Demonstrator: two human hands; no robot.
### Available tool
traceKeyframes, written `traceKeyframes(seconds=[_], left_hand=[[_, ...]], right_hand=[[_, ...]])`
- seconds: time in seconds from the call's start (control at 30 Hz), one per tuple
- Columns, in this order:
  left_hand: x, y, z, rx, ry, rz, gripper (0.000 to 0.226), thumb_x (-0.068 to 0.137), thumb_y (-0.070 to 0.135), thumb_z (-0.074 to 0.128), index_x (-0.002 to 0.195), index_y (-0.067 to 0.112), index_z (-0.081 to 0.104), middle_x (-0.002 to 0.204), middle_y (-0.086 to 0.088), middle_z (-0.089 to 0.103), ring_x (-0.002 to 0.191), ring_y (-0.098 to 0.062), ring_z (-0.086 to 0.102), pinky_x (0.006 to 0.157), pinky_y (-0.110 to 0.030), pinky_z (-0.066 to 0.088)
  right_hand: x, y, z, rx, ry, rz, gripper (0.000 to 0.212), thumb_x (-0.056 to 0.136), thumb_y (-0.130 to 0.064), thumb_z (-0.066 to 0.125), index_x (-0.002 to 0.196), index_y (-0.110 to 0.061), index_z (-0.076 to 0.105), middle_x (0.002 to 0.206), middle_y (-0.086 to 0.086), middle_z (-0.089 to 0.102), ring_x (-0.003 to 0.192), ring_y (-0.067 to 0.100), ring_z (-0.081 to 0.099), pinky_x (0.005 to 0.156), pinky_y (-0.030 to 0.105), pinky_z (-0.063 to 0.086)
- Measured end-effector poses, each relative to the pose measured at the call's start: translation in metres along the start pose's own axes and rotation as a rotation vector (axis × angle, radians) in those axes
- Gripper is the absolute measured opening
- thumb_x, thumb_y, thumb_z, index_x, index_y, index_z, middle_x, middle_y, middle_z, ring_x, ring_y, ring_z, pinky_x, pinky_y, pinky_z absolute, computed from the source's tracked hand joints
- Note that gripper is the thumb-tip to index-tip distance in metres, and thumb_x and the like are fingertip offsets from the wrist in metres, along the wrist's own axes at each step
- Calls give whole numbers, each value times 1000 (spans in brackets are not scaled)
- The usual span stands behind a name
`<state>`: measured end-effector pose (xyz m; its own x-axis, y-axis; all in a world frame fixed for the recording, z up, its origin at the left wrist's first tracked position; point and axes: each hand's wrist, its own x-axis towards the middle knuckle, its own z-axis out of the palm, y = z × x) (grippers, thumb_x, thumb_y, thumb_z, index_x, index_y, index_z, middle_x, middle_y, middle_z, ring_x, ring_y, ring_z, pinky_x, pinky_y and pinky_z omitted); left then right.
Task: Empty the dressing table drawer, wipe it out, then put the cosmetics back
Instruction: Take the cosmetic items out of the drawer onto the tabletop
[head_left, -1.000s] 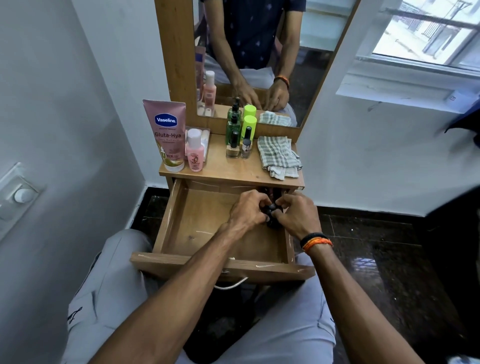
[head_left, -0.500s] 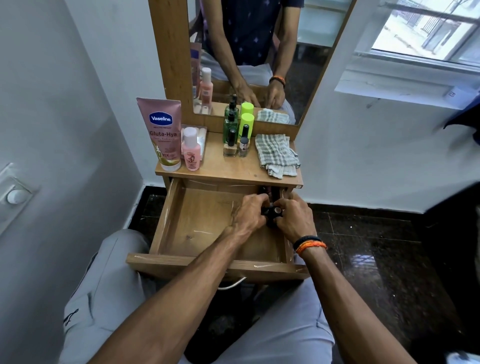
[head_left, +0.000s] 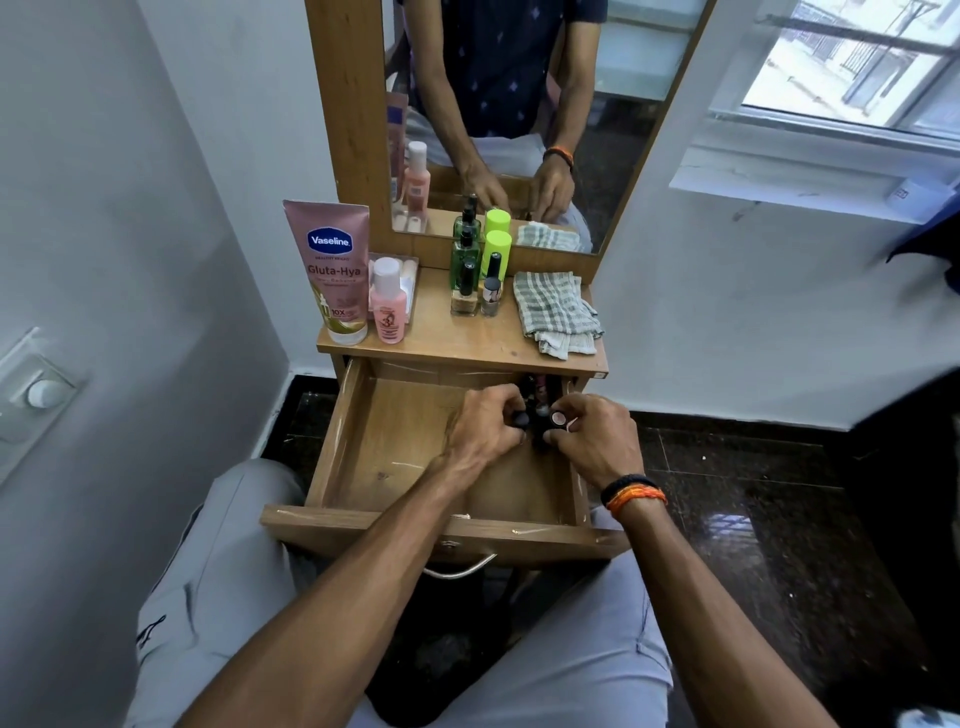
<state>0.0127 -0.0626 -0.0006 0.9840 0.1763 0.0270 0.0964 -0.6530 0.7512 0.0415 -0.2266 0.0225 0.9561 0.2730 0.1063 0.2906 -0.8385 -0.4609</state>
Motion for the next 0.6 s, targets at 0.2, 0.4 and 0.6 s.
traceKeyframes(seconds=[0.2, 0.4, 0.6], left_hand=[[-1, 1, -32, -99, 180, 69, 26, 70, 20, 85, 91, 22, 69, 78, 12, 70, 69, -1, 65, 60, -19, 55], [15, 12, -68, -167, 344, 135, 22, 73, 15, 83, 88, 20, 67, 80, 12, 68, 66, 0, 63, 58, -12, 52], [37, 12, -81, -182, 412, 120, 26, 78, 12, 82, 98, 18, 67, 87, 9, 68, 67, -1, 64, 54, -10, 50]], right_hand=[[12, -20, -22, 98, 91, -27, 30, 73, -26, 83, 100, -20, 72, 92, -1, 70, 79, 14, 63, 73, 29, 56], [41, -58, -36, 178, 168, -129, 25, 75, -26, 81, 98, -18, 74, 91, -1, 70, 82, 14, 65, 74, 30, 58], [81, -82, -27, 221, 215, -174, 24, 75, -22, 80, 98, -18, 74, 88, -2, 70, 79, 13, 64, 73, 31, 59]])
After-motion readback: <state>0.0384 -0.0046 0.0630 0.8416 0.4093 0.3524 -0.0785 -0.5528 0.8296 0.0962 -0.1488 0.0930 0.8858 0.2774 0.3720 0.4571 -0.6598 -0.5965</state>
